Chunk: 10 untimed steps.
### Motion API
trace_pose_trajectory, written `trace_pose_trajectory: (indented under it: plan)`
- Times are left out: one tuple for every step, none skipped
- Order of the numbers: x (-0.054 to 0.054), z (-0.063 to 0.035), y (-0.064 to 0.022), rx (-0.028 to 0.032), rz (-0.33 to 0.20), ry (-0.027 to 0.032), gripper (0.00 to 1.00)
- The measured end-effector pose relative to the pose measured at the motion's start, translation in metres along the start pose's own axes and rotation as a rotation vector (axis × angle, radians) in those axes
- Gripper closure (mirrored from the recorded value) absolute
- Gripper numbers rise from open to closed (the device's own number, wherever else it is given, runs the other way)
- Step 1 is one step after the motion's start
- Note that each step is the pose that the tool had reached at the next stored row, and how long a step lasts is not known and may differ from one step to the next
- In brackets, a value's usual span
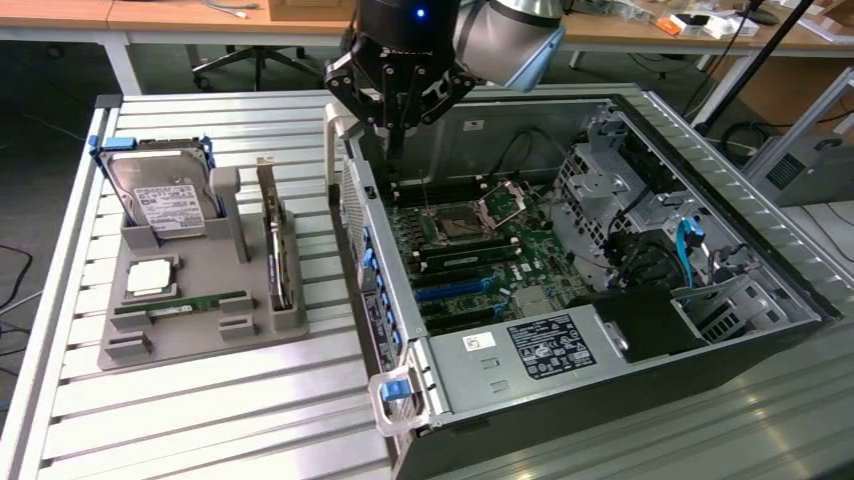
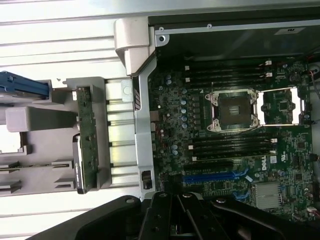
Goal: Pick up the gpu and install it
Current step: 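Reach for the gpu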
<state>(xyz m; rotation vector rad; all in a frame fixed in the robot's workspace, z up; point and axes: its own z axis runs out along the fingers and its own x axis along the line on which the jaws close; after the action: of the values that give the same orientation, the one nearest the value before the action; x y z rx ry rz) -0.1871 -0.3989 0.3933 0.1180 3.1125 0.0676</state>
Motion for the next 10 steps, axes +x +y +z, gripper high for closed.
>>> trace_pose_trajectory:
  plan:
    - [0.0004,0.0,0.0,0.0,0.0,0.0,0.89]
    - [0.0008,-0.0001,-0.0001,0.0,0.0,0.0001,0.89]
    - [0.0011,0.0,-0.0001,0.0,0.0,0.0,0.89]
    - [0.0015,0.0,-0.0001,0.0,0.0,0.0,0.89]
    - [0.0021,-0.0001,-0.0002,0.0,0.0,0.0,0.89]
    - [0.0029,-0.0001,-0.0002,0.0,0.0,0.0,0.89]
    - [0.0033,-0.0001,-0.0002,0.0,0.0,0.0001,0.89]
    - [0.0037,-0.0001,-0.0003,0.0,0.0,0.0,0.89]
    - [0.0041,-0.0001,-0.0003,0.0,0.0,0.0,0.89]
    - [0.0046,-0.0002,-0.0004,0.0,0.0,0.0001,0.89]
